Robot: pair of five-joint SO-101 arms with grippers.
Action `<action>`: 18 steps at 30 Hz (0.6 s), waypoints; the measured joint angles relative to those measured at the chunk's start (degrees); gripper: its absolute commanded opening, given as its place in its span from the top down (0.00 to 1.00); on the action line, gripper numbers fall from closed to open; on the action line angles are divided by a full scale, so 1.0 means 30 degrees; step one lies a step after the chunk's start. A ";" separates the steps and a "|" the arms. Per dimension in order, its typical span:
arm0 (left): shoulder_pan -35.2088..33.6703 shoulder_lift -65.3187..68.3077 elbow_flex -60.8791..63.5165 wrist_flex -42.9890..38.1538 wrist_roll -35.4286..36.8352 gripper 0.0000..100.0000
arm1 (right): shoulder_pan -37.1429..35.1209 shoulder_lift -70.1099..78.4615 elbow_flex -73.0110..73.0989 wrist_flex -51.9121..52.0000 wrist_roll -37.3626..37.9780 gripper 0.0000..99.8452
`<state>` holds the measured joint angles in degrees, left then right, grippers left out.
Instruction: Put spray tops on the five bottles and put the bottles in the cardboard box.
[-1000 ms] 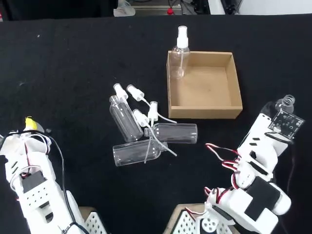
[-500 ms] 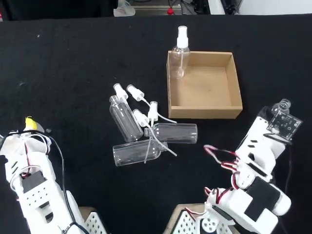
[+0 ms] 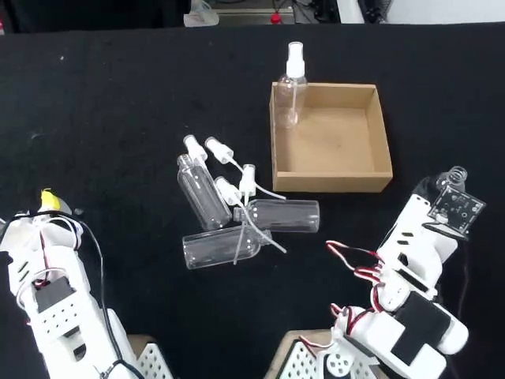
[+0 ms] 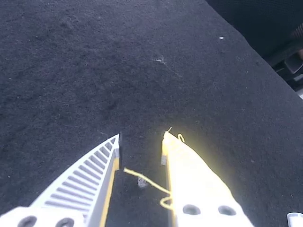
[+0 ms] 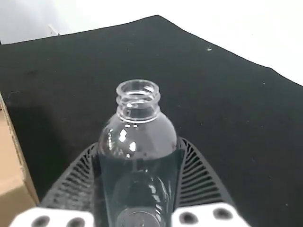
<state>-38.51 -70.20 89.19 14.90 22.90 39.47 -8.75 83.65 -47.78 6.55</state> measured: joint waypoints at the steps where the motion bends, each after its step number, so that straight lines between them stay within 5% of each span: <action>1: 0.0000 0.0000 0.0000 0.0000 0.0000 0.85 | 0.0000 0.0000 0.0000 0.0000 0.0000 0.98; 6: 0.0000 0.0000 0.0000 0.0000 0.0000 0.85 | 0.0000 0.0000 0.0000 0.0000 0.0000 0.97; 18: 0.0000 0.0000 0.0000 0.0000 0.0000 0.85 | -0.0645 0.0322 0.0440 0.0088 0.1700 0.77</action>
<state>-38.51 -70.20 89.19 14.90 22.90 37.54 -7.78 84.97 -47.52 11.65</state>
